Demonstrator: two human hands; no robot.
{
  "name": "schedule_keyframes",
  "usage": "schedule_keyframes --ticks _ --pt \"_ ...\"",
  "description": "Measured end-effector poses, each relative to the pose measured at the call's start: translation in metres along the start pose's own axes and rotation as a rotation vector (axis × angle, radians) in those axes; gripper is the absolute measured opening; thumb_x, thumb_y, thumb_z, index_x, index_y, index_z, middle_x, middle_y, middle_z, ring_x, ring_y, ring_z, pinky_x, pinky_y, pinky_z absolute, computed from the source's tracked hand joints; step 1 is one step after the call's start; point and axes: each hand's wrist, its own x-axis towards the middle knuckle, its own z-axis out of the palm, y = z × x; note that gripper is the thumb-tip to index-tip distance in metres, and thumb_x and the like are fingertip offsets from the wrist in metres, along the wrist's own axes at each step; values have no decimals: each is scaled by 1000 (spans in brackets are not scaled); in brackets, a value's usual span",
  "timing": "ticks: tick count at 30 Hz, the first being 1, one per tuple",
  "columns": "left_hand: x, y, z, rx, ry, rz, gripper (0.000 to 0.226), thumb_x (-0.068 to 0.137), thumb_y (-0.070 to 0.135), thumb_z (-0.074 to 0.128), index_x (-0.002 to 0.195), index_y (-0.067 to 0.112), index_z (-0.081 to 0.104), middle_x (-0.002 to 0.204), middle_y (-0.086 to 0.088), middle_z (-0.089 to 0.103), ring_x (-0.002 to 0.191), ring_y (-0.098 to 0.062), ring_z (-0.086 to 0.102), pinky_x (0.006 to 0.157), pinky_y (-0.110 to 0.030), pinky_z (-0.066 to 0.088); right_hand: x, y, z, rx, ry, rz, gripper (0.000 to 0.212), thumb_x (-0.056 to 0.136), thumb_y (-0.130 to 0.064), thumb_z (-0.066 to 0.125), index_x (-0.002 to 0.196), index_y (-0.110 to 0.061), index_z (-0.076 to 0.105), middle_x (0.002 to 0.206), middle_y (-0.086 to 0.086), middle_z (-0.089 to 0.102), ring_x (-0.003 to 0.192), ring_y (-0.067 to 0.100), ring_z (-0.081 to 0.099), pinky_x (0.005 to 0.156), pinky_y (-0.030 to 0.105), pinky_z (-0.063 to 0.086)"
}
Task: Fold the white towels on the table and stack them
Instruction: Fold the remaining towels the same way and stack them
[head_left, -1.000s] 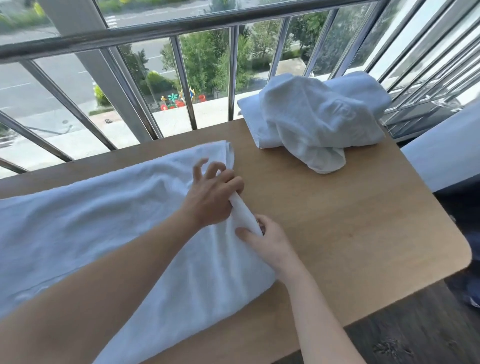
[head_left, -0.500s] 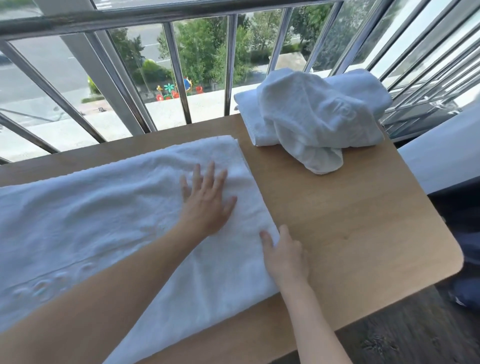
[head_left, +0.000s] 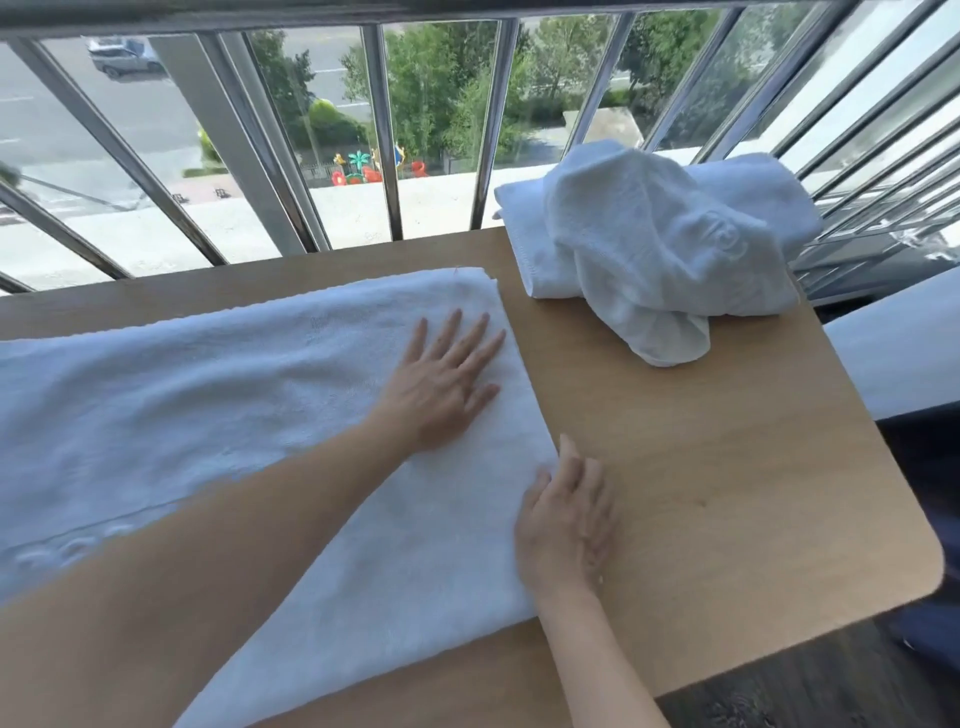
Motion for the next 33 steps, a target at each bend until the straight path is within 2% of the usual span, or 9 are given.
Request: schedule_keyframes --ticks 2,6,8,13,17,22,25,28,33 --pt "-43 1 7 -33 66 24 63 102 50 15 160 27 14 168 0 8 155 -24 1 124 -50 6 4 -13 -2 12 18 -63 55 76 -2 69 130 -6 59 120 18 60 107 40 58 87 51 47" --pt "-124 -26 22 -26 240 -460 66 98 45 30 158 18 24 166 -8 18 154 -31 11 124 -50 6 11 -58 9 139 6 -416 64 72 6 62 135 -4 56 141 15 54 136 35 47 112 55 36" --pt "-141 -41 26 -48 202 -560 70 97 50 24 160 20 16 167 -4 12 154 -29 6 124 -48 1 13 -86 17 195 -86 -586 61 80 -2 52 141 -6 52 150 12 47 143 32 39 118 53 28" --pt "-139 -48 33 -73 167 -476 65 99 47 19 159 25 6 167 7 8 155 -28 -1 124 -45 -4 45 -125 49 130 -333 -783 54 101 -38 32 154 -27 35 165 -1 21 154 23 12 124 48 3" --pt "-142 -51 35 -21 154 -415 64 101 45 23 160 24 11 167 5 12 154 -32 5 123 -47 -3 111 -110 61 -56 -289 -661 62 98 -55 17 157 -41 9 168 -7 0 154 16 -6 122 43 -12" --pt "-142 -50 33 -16 140 -435 64 101 46 17 160 24 2 167 7 2 154 -29 -5 123 -44 -9 156 -101 47 -54 -311 -337 60 104 -46 18 159 -32 -1 168 0 -6 153 20 -8 123 46 -8" --pt "-140 -49 33 -51 159 -448 65 101 46 15 159 23 0 167 6 1 154 -27 -5 123 -44 -8 115 -120 42 -3 -177 -503 59 104 -36 22 160 -24 7 168 3 -1 154 22 -5 124 46 -7" --pt "-140 -49 33 -60 198 -446 64 101 44 18 159 19 9 167 3 7 154 -27 1 124 -45 -3 55 -135 50 35 -285 -788 58 102 -41 24 159 -34 14 168 -3 4 154 18 -3 124 47 -6" --pt "-140 -51 37 -54 243 -430 62 102 39 22 160 17 16 167 1 11 154 -26 5 124 -44 -1 87 -118 53 -85 -334 -527 57 103 -50 18 156 -46 -1 167 -10 -12 152 13 -16 122 44 -13"
